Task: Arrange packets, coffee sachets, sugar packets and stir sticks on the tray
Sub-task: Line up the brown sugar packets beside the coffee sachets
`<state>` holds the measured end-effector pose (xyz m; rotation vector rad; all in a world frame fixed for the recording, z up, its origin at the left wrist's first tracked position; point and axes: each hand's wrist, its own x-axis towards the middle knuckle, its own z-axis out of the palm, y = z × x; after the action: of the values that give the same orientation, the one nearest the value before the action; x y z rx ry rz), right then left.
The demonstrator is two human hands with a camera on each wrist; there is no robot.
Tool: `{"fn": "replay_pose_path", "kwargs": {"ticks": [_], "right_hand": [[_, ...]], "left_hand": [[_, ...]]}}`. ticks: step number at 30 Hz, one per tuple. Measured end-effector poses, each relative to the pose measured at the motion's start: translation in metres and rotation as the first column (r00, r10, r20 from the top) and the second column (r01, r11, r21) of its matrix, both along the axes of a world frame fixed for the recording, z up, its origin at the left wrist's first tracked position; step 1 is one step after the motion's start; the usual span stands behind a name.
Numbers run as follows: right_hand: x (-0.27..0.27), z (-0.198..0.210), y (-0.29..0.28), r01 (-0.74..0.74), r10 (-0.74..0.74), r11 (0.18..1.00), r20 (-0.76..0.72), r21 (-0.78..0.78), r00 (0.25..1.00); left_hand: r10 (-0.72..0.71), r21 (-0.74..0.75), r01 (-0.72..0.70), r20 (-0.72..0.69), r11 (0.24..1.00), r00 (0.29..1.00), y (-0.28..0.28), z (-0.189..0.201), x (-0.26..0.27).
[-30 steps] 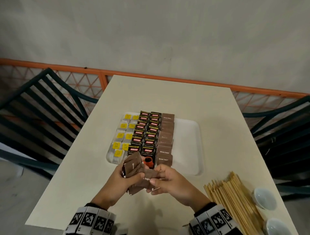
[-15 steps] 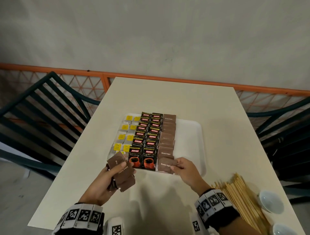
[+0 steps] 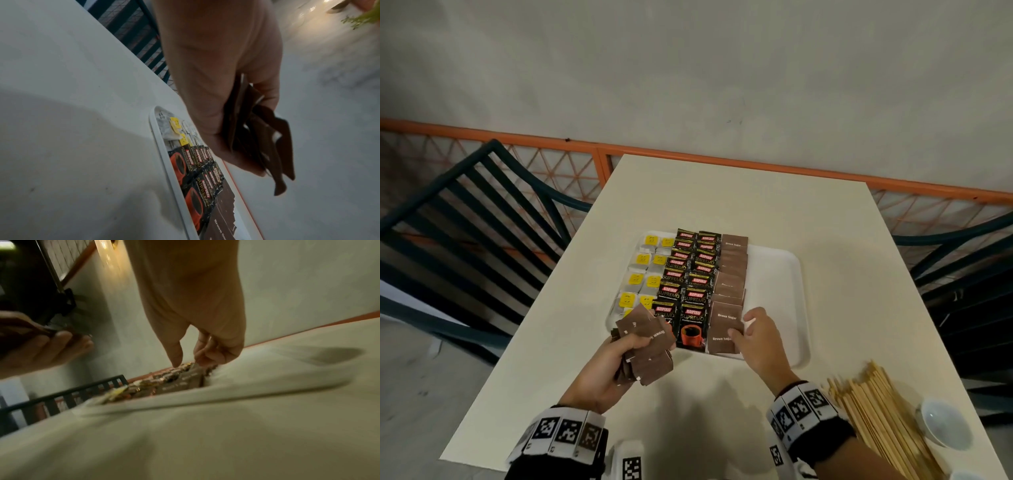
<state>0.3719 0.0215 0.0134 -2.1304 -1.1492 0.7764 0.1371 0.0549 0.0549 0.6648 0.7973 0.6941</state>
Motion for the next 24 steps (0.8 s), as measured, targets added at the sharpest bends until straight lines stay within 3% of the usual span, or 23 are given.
{"fn": "replay_pose_path", "kwargs": {"ticks": [3,6,9,15,19,24], "right_hand": [[-0.016,0.023,0.003,-0.174,0.182,0.982,-0.149,0.069,0.972],[-0.033,0.045,0.004,-0.348,0.362,0.931,-0.397,0.111,0.843],[-0.042,0.052,0.005,-0.421,0.444,0.892,-0.492,0.164,0.749],[-0.038,0.047,0.001,-0.362,0.375,0.921,-0.575,0.144,0.727],[-0.029,0.041,-0.001,-0.245,0.318,0.945,-0.433,0.215,0.843],[-0.024,0.047,-0.005,-0.208,0.321,0.945,-0.595,0.252,0.737]], "left_hand": [[-0.017,0.007,0.018,-0.066,1.000,0.998,0.002,0.001,0.005],[-0.057,0.018,0.059,-0.116,0.998,0.992,0.002,0.003,0.011],[-0.108,0.025,0.114,-0.156,0.993,0.982,0.005,0.002,0.015],[-0.085,0.017,0.090,-0.199,0.996,0.976,0.006,0.001,0.017],[-0.074,-0.022,0.071,-0.187,0.997,0.980,0.007,-0.002,0.016],[-0.044,-0.045,0.037,-0.161,0.998,0.986,0.010,-0.003,0.018]]}}
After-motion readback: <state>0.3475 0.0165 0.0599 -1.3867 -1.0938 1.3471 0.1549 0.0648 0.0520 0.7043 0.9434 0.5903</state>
